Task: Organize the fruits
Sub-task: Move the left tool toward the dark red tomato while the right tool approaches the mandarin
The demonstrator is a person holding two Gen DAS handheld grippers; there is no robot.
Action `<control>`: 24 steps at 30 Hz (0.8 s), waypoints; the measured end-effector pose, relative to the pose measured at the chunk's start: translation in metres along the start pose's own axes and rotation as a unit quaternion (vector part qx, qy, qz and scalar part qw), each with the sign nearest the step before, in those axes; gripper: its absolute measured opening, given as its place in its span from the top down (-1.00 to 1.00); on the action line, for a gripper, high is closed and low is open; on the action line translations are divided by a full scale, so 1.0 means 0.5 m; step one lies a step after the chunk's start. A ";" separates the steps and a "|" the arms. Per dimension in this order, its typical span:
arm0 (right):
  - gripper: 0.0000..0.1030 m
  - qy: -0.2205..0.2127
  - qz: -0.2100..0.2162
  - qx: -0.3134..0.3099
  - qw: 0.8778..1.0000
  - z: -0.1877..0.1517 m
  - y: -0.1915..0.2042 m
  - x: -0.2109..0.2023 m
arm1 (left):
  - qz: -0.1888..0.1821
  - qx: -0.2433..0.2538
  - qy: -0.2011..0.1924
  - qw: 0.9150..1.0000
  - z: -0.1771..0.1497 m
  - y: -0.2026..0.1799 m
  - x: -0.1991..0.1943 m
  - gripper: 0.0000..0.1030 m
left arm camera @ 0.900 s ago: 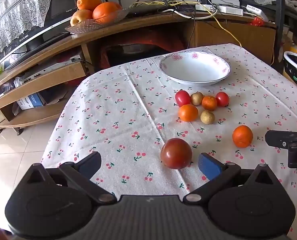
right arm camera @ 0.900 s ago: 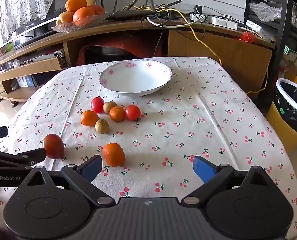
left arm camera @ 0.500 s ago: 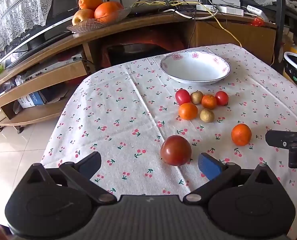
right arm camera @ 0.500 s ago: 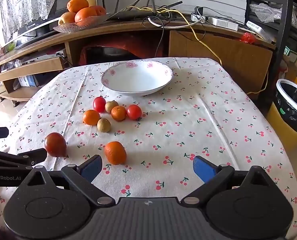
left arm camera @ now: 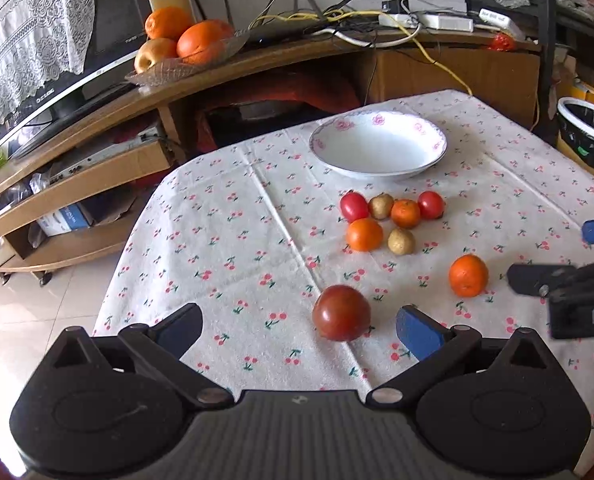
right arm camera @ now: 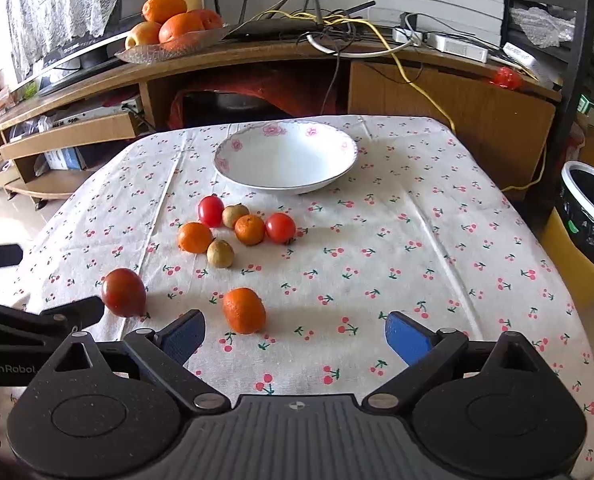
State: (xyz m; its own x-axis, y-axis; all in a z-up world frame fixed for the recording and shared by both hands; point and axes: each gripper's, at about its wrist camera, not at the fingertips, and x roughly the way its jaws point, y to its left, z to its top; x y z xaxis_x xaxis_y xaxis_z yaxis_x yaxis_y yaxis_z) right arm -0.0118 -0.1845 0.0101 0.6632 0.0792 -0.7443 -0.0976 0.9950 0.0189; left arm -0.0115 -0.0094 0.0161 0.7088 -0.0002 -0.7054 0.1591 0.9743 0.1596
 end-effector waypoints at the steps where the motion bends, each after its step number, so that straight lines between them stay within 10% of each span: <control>1: -0.78 -0.001 0.000 -0.003 1.000 0.000 0.001 0.001 | -0.003 0.000 -0.003 1.000 -0.001 0.000 0.001 -1.00; 24: -0.71 0.004 0.008 0.004 1.000 -0.004 -0.005 0.033 | -0.019 -0.013 0.007 1.000 0.004 -0.001 0.043 -1.00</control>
State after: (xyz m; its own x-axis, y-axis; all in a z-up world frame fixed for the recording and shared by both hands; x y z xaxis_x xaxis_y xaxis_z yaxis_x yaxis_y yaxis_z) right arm -0.0020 -0.1856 -0.0035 0.6550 0.0951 -0.7496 -0.1032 0.9940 0.0359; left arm 0.0049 -0.0102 0.0021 0.6923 -0.0335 -0.7208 0.1667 0.9793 0.1145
